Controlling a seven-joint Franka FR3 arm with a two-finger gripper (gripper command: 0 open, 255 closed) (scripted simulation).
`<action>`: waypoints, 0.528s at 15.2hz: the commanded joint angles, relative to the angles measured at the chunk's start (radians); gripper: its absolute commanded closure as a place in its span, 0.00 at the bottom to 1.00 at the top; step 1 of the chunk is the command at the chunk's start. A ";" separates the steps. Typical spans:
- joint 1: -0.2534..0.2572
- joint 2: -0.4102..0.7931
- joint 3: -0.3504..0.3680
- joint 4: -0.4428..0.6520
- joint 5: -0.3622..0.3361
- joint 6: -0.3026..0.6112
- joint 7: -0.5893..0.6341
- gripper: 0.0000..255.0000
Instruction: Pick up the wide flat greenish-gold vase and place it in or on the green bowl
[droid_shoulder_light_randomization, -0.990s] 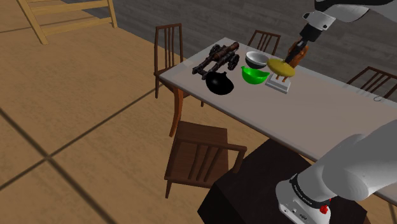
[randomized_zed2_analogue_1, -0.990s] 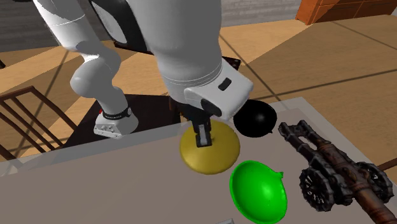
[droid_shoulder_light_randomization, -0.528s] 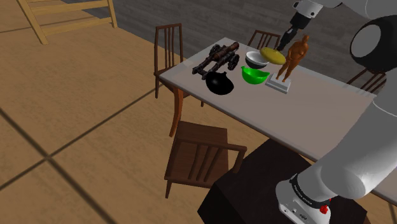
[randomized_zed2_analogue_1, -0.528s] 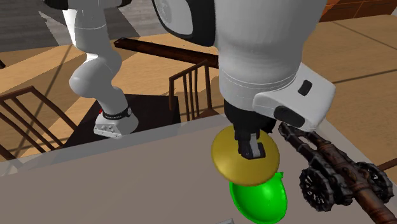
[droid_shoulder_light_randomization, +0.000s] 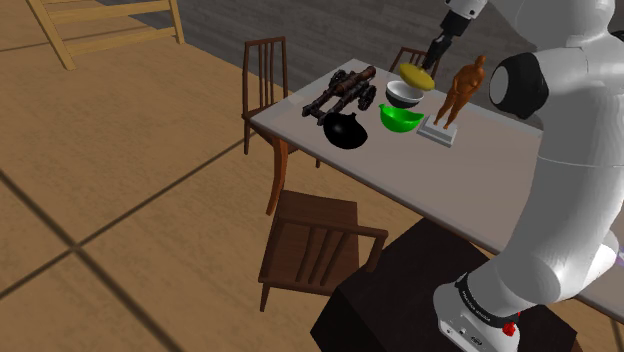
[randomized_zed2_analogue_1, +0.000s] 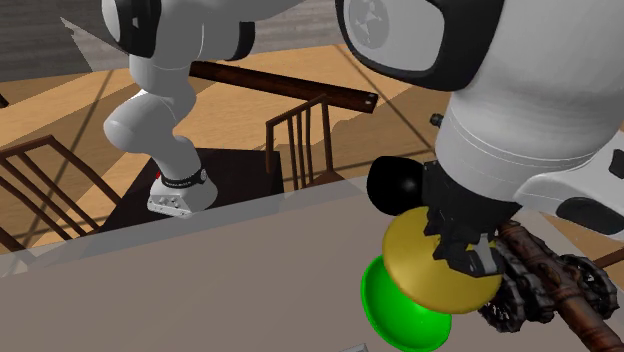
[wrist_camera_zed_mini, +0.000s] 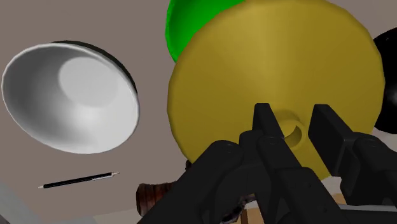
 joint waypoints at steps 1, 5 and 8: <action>0.014 -0.008 -0.002 -0.041 -0.004 0.031 -0.006 1.00; 0.039 -0.024 -0.005 -0.123 -0.012 0.094 -0.020 1.00; 0.054 -0.031 -0.006 -0.176 -0.014 0.138 -0.030 1.00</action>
